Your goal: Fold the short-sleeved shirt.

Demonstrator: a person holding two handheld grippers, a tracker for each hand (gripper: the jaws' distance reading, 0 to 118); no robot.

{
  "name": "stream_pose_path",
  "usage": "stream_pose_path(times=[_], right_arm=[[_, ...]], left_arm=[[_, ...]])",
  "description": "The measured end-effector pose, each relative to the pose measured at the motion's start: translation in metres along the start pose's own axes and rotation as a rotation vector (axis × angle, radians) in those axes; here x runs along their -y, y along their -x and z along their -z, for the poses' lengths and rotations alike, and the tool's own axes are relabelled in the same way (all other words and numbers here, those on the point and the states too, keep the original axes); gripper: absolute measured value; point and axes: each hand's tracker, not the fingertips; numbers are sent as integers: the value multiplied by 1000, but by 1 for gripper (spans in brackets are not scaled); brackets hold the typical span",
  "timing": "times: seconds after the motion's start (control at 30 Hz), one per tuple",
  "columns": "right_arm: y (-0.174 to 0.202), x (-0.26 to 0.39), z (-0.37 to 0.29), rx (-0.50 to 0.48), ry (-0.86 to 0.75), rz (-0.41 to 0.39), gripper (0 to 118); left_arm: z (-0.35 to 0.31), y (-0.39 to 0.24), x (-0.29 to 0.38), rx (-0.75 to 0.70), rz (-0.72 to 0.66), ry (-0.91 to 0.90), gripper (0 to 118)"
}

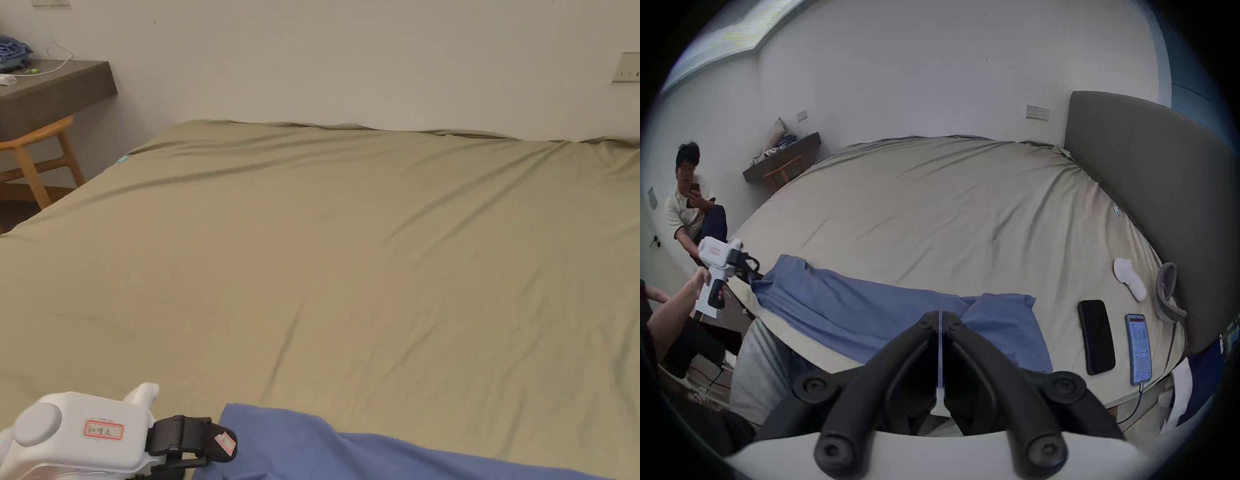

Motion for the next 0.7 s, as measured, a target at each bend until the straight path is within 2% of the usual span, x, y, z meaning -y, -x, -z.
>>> stream_pose_path(times=[0.07,0.13,0.2,0.27,0.3,0.33,0.37,0.43,0.47,0.57,0.63,0.7], right_arm=[[3,0,1,-9,-2,-1,4],[9,-1,2,-19,0,-5,4],[11,-1,6,-31,-1,-4,4],[14,-2,10,-41,6,1,4],[15,-1,13,-43,9,3,4],[16,-1,15,-48,14,7,4],[16,-1,16,-54,19,8,4],[17,0,17,-59,24,7,4],[17,0,17,-61,24,7,4],[13,0,11,-64,17,18,4],[9,0,4,-53,4,22,4],[5,-1,-2,-41,-2,19,4]], left_arm=[[17,10,4,34,-105,33,118],[13,-2,6,95,-35,-70,118],[20,-5,11,113,-49,-41,118],[15,-7,16,97,-63,-96,118],[15,-5,17,151,-118,-102,102],[16,-4,21,252,-191,-77,79],[19,-5,25,285,-222,-75,61],[25,-9,30,134,-141,-83,40],[27,-10,32,71,-129,-83,20],[24,-12,33,97,-178,-126,17],[3,-37,32,37,-74,-230,15],[-16,-66,28,41,18,-277,13]])
